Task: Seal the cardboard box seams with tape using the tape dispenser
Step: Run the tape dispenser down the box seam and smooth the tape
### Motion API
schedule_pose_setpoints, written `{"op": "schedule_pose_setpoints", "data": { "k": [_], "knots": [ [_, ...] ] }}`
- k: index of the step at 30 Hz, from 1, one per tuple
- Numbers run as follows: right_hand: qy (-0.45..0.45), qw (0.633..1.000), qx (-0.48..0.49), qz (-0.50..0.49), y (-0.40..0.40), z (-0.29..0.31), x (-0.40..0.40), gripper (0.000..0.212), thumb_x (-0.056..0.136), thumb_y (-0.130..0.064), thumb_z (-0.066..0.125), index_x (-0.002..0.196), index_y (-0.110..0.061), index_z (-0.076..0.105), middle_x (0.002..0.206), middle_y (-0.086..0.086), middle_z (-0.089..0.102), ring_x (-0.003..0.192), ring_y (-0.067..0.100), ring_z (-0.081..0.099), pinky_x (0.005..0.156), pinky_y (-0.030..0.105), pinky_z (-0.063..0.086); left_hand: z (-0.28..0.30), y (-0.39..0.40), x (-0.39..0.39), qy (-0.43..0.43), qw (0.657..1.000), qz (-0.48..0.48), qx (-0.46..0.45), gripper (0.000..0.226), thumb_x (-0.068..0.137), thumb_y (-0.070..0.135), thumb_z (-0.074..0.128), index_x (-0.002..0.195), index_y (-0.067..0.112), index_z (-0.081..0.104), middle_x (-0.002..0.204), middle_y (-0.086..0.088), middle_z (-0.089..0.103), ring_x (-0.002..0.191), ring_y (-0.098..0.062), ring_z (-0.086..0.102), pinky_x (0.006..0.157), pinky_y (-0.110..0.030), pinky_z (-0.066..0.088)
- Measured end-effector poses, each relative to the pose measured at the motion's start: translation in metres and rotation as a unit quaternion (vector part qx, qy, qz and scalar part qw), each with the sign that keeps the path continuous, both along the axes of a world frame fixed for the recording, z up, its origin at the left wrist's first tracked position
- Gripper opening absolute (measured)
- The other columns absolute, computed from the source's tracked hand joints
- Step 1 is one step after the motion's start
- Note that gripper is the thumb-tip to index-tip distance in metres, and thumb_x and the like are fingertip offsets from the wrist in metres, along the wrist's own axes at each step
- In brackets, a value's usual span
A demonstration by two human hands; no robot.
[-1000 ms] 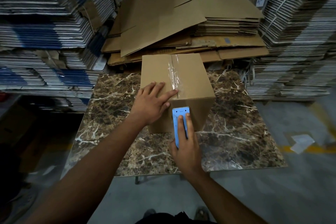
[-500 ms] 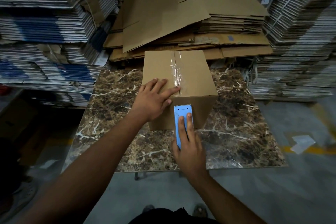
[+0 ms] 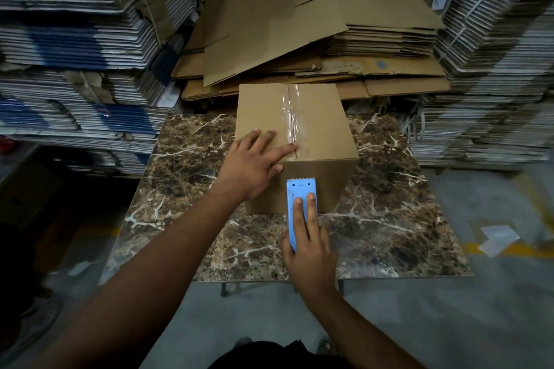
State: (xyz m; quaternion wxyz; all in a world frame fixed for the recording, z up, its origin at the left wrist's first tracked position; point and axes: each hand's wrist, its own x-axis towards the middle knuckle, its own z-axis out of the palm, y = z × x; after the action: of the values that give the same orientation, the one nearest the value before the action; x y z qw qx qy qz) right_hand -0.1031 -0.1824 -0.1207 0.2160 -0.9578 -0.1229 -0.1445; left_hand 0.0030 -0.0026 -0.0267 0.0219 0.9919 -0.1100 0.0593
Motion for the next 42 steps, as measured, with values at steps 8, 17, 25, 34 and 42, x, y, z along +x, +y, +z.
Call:
{"op": "schedule_pose_setpoints", "data": {
  "k": [8, 17, 25, 34, 42],
  "knots": [
    [0.065, 0.998, 0.002, 0.02, -0.017, -0.027, -0.028, 0.078, 0.083, -0.023, 0.055, 0.157, -0.018, 0.031, 0.168, 0.004, 0.023, 0.091, 0.031, 0.067, 0.067, 0.036, 0.058, 0.001, 0.001, 0.005, 0.009, 1.0, 0.005, -0.003, 0.051, 0.103, 0.054, 0.026, 0.151, 0.059, 0.008, 0.168, -0.001, 0.018, 0.153, -0.033, 0.015, 0.118, -0.05, 0.022],
    [0.092, 0.995, 0.002, 0.025, -0.01, -0.021, -0.02, 0.079, 0.085, -0.023, 0.059, 0.158, -0.018, 0.029, 0.168, 0.005, 0.024, 0.103, 0.033, 0.068, 0.068, 0.037, 0.062, -0.003, 0.003, 0.007, -0.007, 1.0, 0.001, 0.003, 0.05, 0.102, 0.055, 0.026, 0.151, 0.058, 0.011, 0.166, -0.003, 0.023, 0.151, -0.035, 0.02, 0.117, -0.05, 0.023],
    [0.113, 0.992, -0.05, 0.01, -0.007, -0.007, -0.006, 0.078, 0.079, -0.034, 0.061, 0.152, -0.016, 0.04, 0.164, 0.007, 0.034, 0.071, 0.033, 0.069, 0.053, 0.035, 0.056, -0.004, 0.002, 0.003, -0.018, 1.0, -0.002, -0.001, 0.051, 0.103, 0.054, 0.027, 0.151, 0.058, 0.013, 0.167, -0.004, 0.023, 0.152, -0.035, 0.02, 0.116, -0.051, 0.025],
    [0.206, 0.972, -0.111, 0.009, 0.009, 0.032, 0.019, 0.078, 0.095, -0.04, 0.05, 0.16, -0.018, 0.013, 0.171, 0.004, 0.0, 0.099, 0.039, 0.069, 0.085, 0.043, 0.054, -0.007, 0.001, 0.002, -0.038, 0.999, -0.006, 0.018, 0.051, 0.102, 0.054, 0.027, 0.151, 0.06, 0.013, 0.165, -0.008, 0.026, 0.149, -0.039, 0.024, 0.111, -0.052, 0.029],
    [0.228, 0.967, -0.117, 0.003, 0.02, 0.061, 0.042, 0.077, 0.091, -0.036, 0.057, 0.156, -0.012, 0.025, 0.169, 0.013, 0.013, 0.106, 0.04, 0.067, 0.089, 0.042, 0.052, -0.008, -0.001, 0.008, -0.05, 0.999, 0.011, 0.014, 0.052, 0.096, 0.063, 0.034, 0.147, 0.063, 0.021, 0.161, -0.004, 0.035, 0.146, -0.037, 0.032, 0.107, -0.05, 0.034]
  ]
}}
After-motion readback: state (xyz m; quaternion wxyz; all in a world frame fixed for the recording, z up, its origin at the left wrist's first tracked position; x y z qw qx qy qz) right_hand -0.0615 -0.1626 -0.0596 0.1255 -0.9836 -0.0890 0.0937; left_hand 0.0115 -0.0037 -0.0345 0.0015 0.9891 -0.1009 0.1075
